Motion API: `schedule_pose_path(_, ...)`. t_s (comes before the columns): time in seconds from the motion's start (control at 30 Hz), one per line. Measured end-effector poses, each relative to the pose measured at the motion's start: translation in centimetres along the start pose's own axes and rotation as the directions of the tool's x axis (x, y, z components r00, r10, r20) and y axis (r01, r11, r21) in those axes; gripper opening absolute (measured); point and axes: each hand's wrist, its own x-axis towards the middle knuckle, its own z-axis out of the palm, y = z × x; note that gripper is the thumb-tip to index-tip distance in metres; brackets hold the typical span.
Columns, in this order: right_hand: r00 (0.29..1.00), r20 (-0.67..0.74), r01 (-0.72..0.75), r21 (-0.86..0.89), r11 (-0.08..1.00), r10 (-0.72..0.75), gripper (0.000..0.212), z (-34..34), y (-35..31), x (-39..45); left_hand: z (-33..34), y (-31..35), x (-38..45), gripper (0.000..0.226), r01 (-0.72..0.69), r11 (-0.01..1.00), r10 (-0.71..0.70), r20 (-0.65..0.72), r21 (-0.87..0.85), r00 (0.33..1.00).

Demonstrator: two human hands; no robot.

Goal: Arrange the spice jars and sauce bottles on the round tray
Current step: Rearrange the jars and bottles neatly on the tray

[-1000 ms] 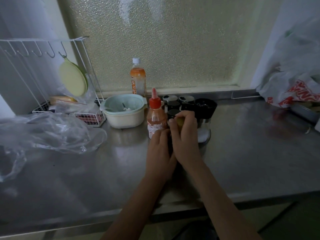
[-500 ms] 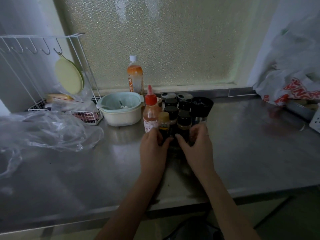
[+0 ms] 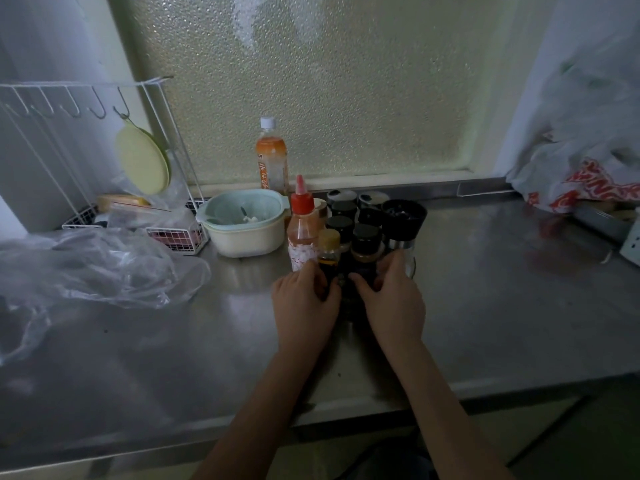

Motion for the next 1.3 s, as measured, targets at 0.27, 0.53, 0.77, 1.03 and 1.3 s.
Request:
schedule_pose_path(0.27,0.873,-0.301,0.361,-0.127,0.924,-0.382,0.010,-5.3,-3.9,4.5,0.6,0.2,-0.1,0.028,-0.013,0.999,0.016,0.065,-0.035,0.998)
schedule_pose_path(0.53,0.738,0.675,0.473,-0.523,0.708,0.006,0.037,-4.5,-8.6,14.4,0.6,0.2,-0.2,0.028,-0.004,1.000,0.006,0.086,-0.026,0.996)
schedule_pose_path(0.77,0.768,0.634,0.485,-0.480,0.731,-0.093,0.046,-5.7,-8.8,14.2,0.9,0.2,-0.2,0.030,0.009,1.000,-0.007,0.110,-0.020,0.994)
schedule_pose_path(1.03,0.707,0.700,0.444,-0.332,0.832,-0.097,0.050,-6.5,-8.3,13.6,0.7,0.3,-0.4,0.028,0.048,0.999,-0.049,0.114,0.003,0.992)
schedule_pose_path(1.3,0.792,0.605,0.406,-0.420,0.812,-0.083,0.045,-5.8,-7.0,12.4,0.8,0.1,-0.3,0.029,0.070,0.994,-0.077,0.084,0.088,0.993)
